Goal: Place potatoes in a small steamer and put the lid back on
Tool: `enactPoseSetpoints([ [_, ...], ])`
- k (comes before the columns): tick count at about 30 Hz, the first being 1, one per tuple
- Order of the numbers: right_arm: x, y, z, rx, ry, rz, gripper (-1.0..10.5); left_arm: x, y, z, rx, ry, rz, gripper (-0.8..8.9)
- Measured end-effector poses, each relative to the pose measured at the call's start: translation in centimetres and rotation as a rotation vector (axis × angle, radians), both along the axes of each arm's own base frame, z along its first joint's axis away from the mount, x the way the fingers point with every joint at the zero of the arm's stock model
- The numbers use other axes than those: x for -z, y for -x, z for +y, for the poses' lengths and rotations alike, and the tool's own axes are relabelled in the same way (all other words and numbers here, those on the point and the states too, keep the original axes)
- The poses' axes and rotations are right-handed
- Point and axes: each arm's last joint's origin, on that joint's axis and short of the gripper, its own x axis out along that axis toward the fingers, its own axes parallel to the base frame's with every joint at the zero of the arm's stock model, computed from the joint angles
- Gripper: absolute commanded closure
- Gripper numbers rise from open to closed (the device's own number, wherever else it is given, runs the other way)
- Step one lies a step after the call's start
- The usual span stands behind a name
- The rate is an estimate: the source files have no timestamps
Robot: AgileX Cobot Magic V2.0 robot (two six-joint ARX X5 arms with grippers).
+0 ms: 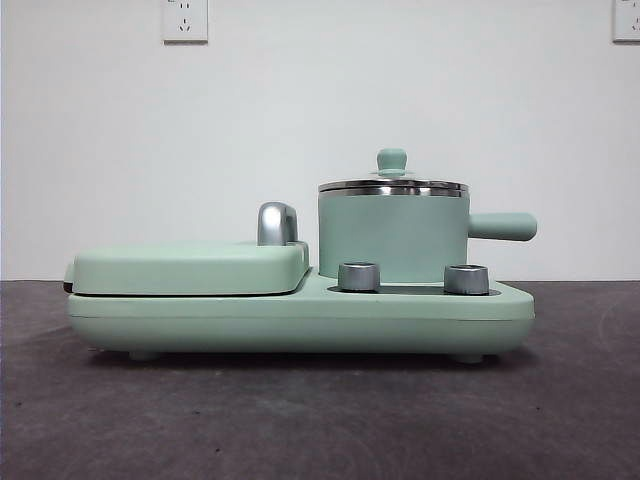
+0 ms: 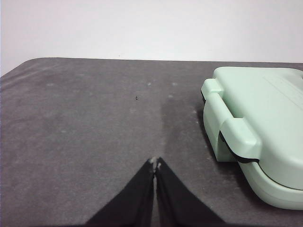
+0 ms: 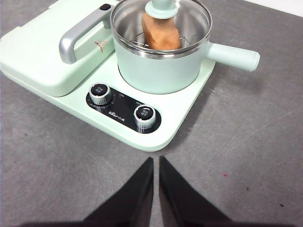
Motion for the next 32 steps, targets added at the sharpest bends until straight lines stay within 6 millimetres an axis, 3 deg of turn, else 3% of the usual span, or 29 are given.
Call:
enactPoseSetpoints([
  [9, 0.0, 0.0, 0.0, 0.003, 0.000, -0.006, 9.3, 0.0, 0.0, 0.0, 0.000, 0.000, 0.000, 8.07],
  [15, 0.1, -0.1, -0.5, 0.069, -0.005, -0.124, 9.3, 0.0, 0.0, 0.0, 0.000, 0.000, 0.000, 8.07],
  [18, 2.4, 0.0, -1.3, 0.133, -0.039, -0.232, 9.3, 0.0, 0.0, 0.0, 0.000, 0.000, 0.000, 8.07],
  [23, 9.1, 0.0, -2.7, 0.281, -0.075, -0.401, 9.3, 0.0, 0.0, 0.0, 0.000, 0.000, 0.000, 8.07],
  [26, 12.9, 0.0, -3.5, 0.358, -0.064, -0.415, 9.3, 0.0, 0.0, 0.0, 0.000, 0.000, 0.000, 8.07],
  [29, 15.4, 0.0, -4.0, 0.408, -0.050, -0.398, 9.3, 0.0, 0.0, 0.0, 0.000, 0.000, 0.000, 8.07],
  [32, 16.5, -0.1, -4.0, 0.416, -0.049, -0.395, 9.3, 0.0, 0.0, 0.0, 0.000, 0.000, 0.000, 8.07],
])
